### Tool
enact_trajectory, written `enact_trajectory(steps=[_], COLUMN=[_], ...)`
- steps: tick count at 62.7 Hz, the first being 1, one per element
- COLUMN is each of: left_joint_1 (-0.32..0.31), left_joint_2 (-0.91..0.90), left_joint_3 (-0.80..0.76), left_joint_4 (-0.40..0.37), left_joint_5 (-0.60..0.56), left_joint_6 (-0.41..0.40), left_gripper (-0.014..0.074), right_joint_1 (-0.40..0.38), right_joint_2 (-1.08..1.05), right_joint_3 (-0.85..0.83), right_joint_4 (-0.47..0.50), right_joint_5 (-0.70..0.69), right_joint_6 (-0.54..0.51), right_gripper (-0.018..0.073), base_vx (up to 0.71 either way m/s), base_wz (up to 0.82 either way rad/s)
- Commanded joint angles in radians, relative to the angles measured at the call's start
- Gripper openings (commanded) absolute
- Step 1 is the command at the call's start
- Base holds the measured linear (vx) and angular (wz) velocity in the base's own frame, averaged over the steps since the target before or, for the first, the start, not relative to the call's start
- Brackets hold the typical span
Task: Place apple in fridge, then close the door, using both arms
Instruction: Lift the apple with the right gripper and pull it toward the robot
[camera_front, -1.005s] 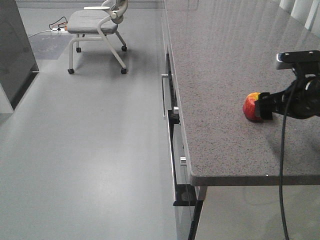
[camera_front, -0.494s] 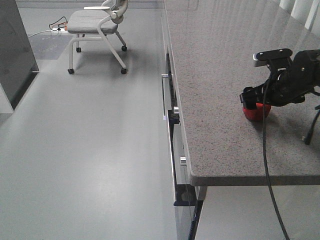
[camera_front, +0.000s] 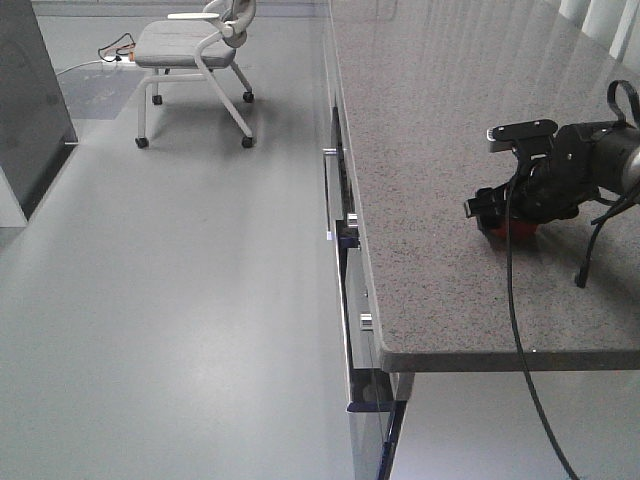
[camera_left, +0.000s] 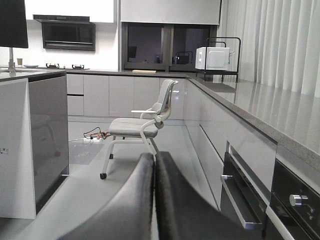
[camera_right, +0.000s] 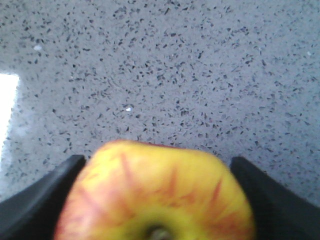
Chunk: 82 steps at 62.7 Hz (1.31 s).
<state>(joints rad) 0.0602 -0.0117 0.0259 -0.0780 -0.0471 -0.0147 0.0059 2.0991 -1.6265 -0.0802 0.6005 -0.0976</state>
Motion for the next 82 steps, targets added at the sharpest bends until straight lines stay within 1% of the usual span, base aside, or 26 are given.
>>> enact_trajectory(steps=[1,5,11,19,29,33,38,48,56,67,75,82], left_joint_1=[-0.001,-0.001,-0.001,-0.001,-0.001,-0.001,-0.001,-0.001,-0.001,-0.001,-0.001,-0.001], left_joint_2=[-0.015,-0.015,-0.015,-0.015,-0.015,-0.015,-0.015,-0.015,-0.015,-0.015,-0.015,-0.015], left_joint_3=[0.021,0.021,0.021,0.021,0.021,0.021,0.021,0.021,0.021,0.021,0.021,0.021], left_joint_4=[-0.004,-0.004,-0.004,-0.004,-0.004,-0.004,-0.004,-0.004,-0.004,-0.004,-0.004,-0.004], left_joint_5=[-0.076,-0.076,-0.076,-0.076,-0.076,-0.076,-0.076,-0.076,-0.076,-0.076,-0.076,-0.076], left_joint_6=[-0.01,-0.01,-0.01,-0.01,-0.01,-0.01,-0.01,-0.01,-0.01,-0.01,-0.01,-0.01], left_gripper=[-0.0006,-0.0006,-0.0006,-0.0006,-0.0006,-0.0006,-0.0006,-0.0006,-0.0006,-0.0006,-0.0006,-0.0006], right_joint_1=[-0.005,-0.005,-0.005,-0.004,-0.002,-0.002,-0.002,-0.002,-0.002,-0.002,-0.002,-0.002], right_joint_2=[-0.064,-0.074,-0.103,-0.171,-0.309,-0.373,-0.46,-0.641,-0.781,-0.964,-1.069,-1.146], right_joint_3=[-0.034,-0.034,-0.033,-0.012,0.146,0.225,0.307,0.478,0.593,0.693,0.724,0.728], right_joint_4=[-0.006,-0.004,0.004,0.067,0.155,0.182,0.201,0.205,0.243,0.318,0.395,0.487], right_joint_5=[-0.059,-0.058,-0.046,-0.048,-0.147,-0.159,-0.163,-0.196,-0.202,-0.153,-0.09,-0.028], right_joint_6=[0.022,0.025,0.024,0.012,-0.04,-0.069,-0.095,-0.111,-0.151,-0.206,-0.295,-0.382], right_gripper=[0.0445,0.0412,0.0409,0.0413,0.0413,0.0413,0.0413,0.0413,0.0413,0.0413,0.0413,0.0413], base_vx=[0.0,0.0,0.0,0.0,0.0,0.0,0.0,0.0,0.0,0.0,0.0,0.0], base_wz=[0.0,0.0,0.0,0.0,0.0,0.0,0.0,0.0,0.0,0.0,0.0,0.0])
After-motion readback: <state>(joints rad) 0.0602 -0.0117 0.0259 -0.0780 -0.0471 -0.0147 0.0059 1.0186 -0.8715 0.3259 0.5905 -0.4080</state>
